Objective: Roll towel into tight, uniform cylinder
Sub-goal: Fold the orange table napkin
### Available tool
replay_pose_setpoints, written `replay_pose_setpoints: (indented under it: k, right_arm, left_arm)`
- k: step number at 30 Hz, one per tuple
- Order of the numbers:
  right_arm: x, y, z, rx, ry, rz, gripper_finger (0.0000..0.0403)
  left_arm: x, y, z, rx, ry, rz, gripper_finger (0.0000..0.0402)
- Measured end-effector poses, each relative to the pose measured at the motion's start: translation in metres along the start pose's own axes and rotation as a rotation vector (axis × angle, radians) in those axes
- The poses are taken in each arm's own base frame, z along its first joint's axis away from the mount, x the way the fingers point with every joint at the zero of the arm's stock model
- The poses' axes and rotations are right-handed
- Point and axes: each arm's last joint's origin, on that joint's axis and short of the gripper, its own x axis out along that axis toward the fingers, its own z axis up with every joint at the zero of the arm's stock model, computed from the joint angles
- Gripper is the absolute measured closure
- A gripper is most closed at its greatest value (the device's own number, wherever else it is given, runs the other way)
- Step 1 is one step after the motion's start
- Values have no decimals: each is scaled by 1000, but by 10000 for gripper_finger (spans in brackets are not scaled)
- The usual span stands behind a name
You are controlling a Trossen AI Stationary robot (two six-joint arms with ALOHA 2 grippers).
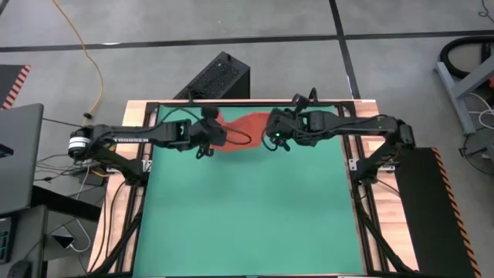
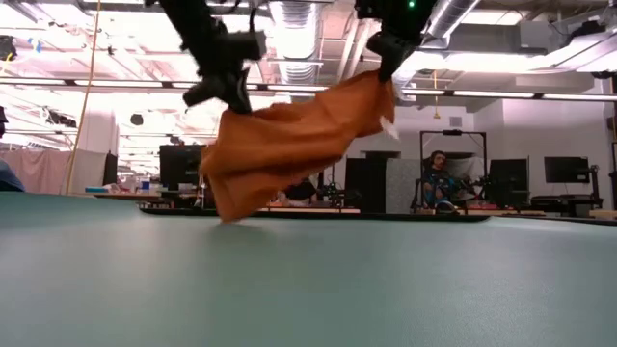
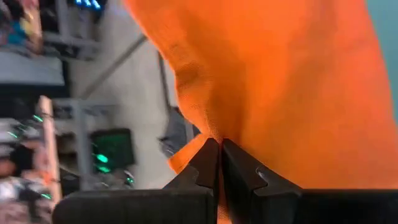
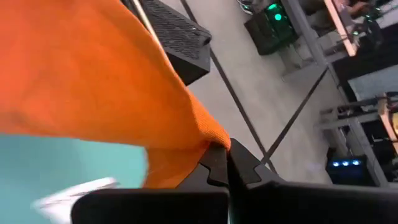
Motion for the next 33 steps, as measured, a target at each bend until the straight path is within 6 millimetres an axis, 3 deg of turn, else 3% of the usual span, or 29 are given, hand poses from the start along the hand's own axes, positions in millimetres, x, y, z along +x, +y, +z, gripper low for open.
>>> replay_pose_setpoints:
  k: [8, 13, 23, 27, 33]
  right_arm:
    - [1, 15, -2, -44, 26, 52, 400]
    - [-4, 24, -2, -60, 21, 77, 400]
    - [-10, 31, -3, -72, 10, 93, 400]
    - [-10, 32, -3, -73, 10, 99, 400]
    - [-10, 32, -3, -71, 13, 119, 400]
  left_arm:
    - [12, -42, -13, -121, -29, -138, 401]
    - [8, -54, -9, -227, -144, -391, 393]
    - [-21, -85, 11, -264, -266, -686, 296]
    - [-32, -96, 16, -243, -259, -671, 269]
    - [-32, -93, 17, -271, -201, -455, 263]
